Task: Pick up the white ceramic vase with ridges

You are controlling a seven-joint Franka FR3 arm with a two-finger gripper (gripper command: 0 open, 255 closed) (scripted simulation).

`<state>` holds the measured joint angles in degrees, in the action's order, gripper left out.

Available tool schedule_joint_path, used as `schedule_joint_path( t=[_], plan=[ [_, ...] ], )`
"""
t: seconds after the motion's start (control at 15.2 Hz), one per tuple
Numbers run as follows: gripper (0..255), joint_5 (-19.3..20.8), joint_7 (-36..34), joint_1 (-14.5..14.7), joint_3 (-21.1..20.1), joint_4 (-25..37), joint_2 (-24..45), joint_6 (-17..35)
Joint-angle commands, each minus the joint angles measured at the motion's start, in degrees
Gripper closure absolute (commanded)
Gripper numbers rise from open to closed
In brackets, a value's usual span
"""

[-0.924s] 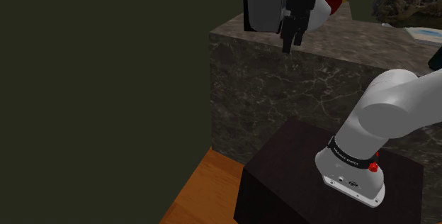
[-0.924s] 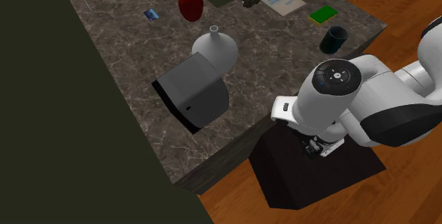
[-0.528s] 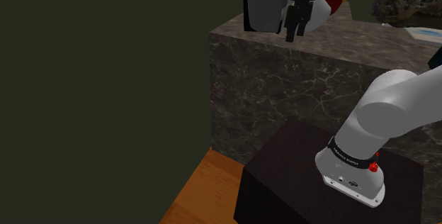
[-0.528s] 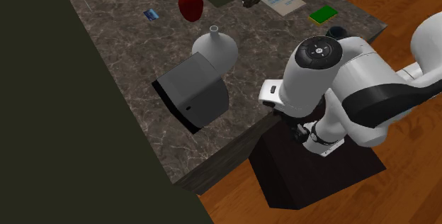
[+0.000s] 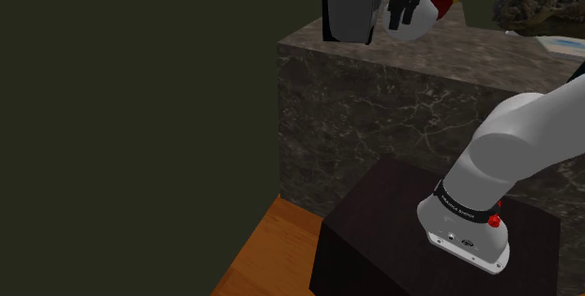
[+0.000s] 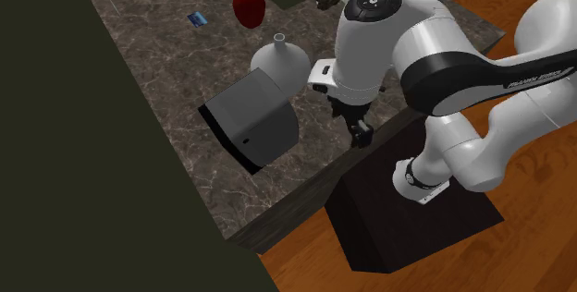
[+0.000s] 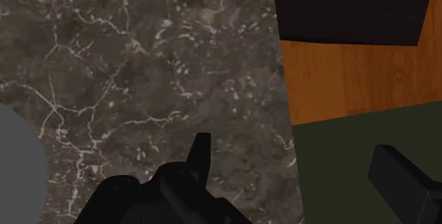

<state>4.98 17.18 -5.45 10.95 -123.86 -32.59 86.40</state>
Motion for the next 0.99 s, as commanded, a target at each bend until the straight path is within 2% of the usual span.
schedule_joint_path(
  t=[0.0,0.53,0.92],
  plan=[
    [0,0.73,2.16,-0.43,1.78,3.95,2.83,-0.66],
    [0,1.46,11.62,-2.08,9.33,20.09,14.59,-3.12],
    [0,-1.46,19.86,-4.03,15.43,35.81,26.12,-6.53]
  ],
)
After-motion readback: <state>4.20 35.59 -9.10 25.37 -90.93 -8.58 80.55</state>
